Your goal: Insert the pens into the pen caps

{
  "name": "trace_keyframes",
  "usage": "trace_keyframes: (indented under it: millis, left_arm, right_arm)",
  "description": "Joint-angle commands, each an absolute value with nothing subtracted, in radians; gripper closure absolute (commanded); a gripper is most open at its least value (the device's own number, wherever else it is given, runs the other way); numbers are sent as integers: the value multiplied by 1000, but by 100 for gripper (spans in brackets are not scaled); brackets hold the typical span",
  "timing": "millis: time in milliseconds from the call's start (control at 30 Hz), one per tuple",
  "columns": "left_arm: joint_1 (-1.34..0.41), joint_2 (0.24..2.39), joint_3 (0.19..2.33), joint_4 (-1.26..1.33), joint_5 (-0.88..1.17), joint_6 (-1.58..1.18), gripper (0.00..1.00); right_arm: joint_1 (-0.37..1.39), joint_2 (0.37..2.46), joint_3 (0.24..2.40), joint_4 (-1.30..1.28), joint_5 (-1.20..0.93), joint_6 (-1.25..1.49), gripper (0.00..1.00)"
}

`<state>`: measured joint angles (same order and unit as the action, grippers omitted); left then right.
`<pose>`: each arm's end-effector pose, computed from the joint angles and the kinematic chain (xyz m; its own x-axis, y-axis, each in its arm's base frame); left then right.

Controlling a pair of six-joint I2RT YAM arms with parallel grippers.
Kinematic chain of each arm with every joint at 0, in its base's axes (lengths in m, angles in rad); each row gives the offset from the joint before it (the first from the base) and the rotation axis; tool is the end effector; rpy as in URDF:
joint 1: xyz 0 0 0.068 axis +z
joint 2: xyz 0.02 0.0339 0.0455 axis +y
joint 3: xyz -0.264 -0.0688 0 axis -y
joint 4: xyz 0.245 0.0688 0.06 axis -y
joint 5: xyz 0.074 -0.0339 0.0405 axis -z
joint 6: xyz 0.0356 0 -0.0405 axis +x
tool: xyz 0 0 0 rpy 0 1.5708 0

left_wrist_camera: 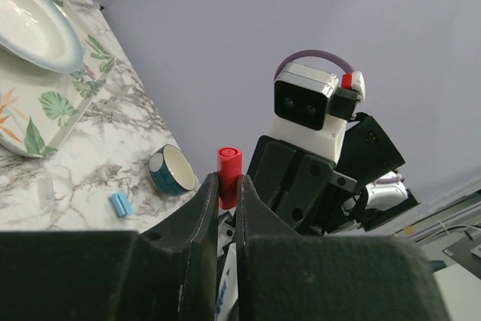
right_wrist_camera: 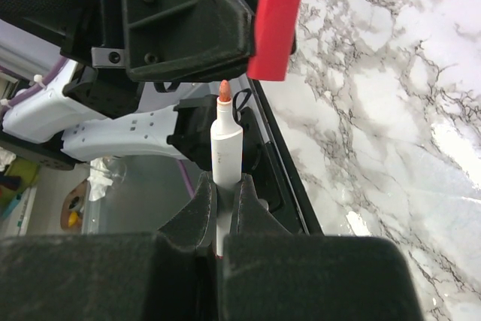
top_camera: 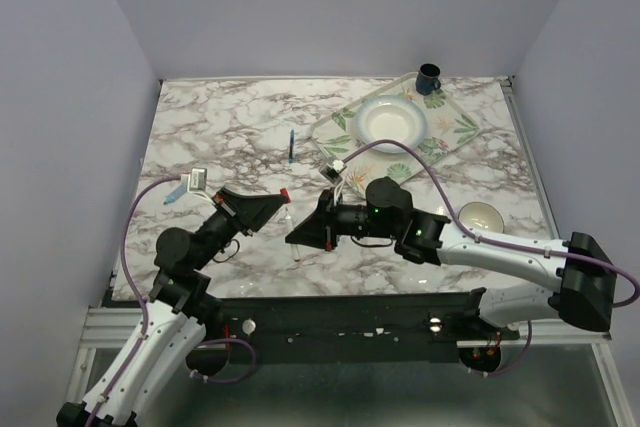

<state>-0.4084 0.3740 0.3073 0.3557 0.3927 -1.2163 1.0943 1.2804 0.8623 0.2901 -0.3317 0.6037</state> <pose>0.1095 -0.0622 0.2840 -0.5690 -0.6978 -0.4350 0.4895 0.1376 -0.8611 0.1270 0.2714 0.3081 -0.6093 -0.0101 -0.7929 -0.7804 0.1851 0.5973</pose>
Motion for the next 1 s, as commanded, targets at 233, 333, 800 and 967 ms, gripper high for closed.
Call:
trace_keyframes:
  millis: [233,333,800,967]
  left_arm:
    - [-416,357,316,353,390,-1207,100]
    - [-416,351,314,347,394,-1204,100]
    - [-416,304,316,311,410,-1180,100]
    - [-416,295,314,296,419,-1164,100]
  right_arm:
    - [1106,1302,868,302,-339,618,99]
    - [1104,1301,868,299,-328,620,99]
    - [1106,1292,856,305,-304,629,99]
    - [1106,1289,856,305,-296,629,99]
